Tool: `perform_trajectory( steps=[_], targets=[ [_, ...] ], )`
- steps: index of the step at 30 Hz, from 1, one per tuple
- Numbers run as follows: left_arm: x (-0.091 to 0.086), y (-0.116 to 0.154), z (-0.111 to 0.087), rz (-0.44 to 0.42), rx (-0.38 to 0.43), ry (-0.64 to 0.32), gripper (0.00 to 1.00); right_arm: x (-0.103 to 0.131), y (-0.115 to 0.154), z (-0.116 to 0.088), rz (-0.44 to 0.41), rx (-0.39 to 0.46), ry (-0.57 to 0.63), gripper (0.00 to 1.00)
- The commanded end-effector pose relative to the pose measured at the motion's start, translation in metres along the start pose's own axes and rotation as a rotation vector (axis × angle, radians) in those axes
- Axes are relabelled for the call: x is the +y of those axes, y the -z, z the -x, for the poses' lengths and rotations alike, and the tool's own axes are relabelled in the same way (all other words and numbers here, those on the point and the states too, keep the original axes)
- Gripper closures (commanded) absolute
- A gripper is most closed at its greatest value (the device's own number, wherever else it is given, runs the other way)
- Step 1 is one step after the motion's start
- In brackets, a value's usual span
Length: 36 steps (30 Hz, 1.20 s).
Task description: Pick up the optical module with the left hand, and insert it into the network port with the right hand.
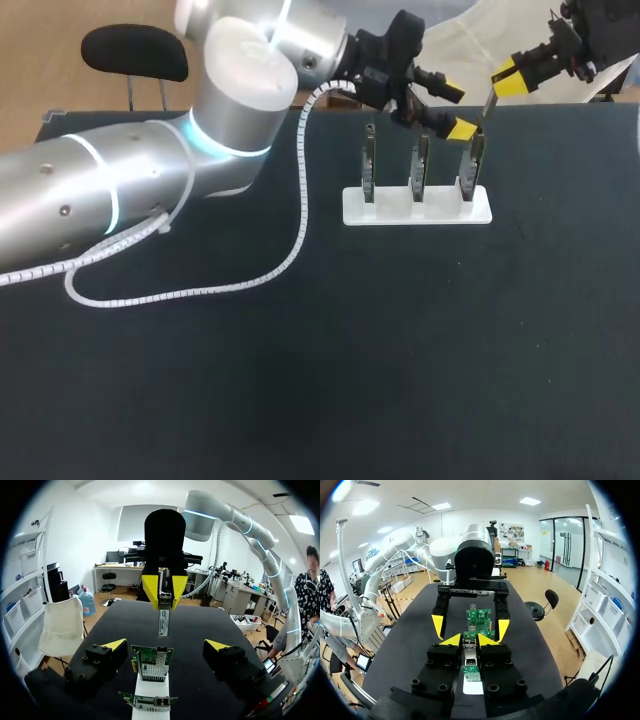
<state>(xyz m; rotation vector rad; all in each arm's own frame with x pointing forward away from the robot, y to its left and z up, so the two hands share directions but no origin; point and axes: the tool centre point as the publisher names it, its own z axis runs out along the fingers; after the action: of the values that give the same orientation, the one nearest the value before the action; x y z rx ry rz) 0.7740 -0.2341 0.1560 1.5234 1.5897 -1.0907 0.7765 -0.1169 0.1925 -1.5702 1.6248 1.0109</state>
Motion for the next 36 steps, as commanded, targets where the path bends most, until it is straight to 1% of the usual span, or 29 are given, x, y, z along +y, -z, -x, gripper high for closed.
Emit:
perform_trajectory(
  steps=[1,16,25,29,32,36],
  targets=[
    [0.0072,-0.0027,0.0025,-0.015,0.009,0.005,0.0,-0.0023,0.0,-0.0001,0.002,-0.001,-0.001,1.0],
    [0.006,-0.0018,-0.0004,-0.024,0.013,0.018,0.0,-0.0038,0.0,0.0005,0.004,0.0,0.0,1.0],
    [0.0055,-0.0027,0.0004,-0.032,0.021,0.002,0.0,-0.004,0.0008,0.0011,0.008,0.006,0.007,1.0],
    [0.0055,-0.0027,0.0004,-0.032,0.021,0.002,0.0,-0.0037,0.0013,0.0014,0.01,0.018,0.017,1.0],
    [0.0055,-0.0027,0.0004,-0.032,0.021,0.002,0.0,-0.0013,-0.0018,0.0003,0.015,0.059,0.049,1.0],
    [0.0055,-0.0027,0.0004,-0.032,0.021,0.002,0.0,0.0006,-0.0042,0.0012,0.015,0.059,0.05,1.0]
  ],
)
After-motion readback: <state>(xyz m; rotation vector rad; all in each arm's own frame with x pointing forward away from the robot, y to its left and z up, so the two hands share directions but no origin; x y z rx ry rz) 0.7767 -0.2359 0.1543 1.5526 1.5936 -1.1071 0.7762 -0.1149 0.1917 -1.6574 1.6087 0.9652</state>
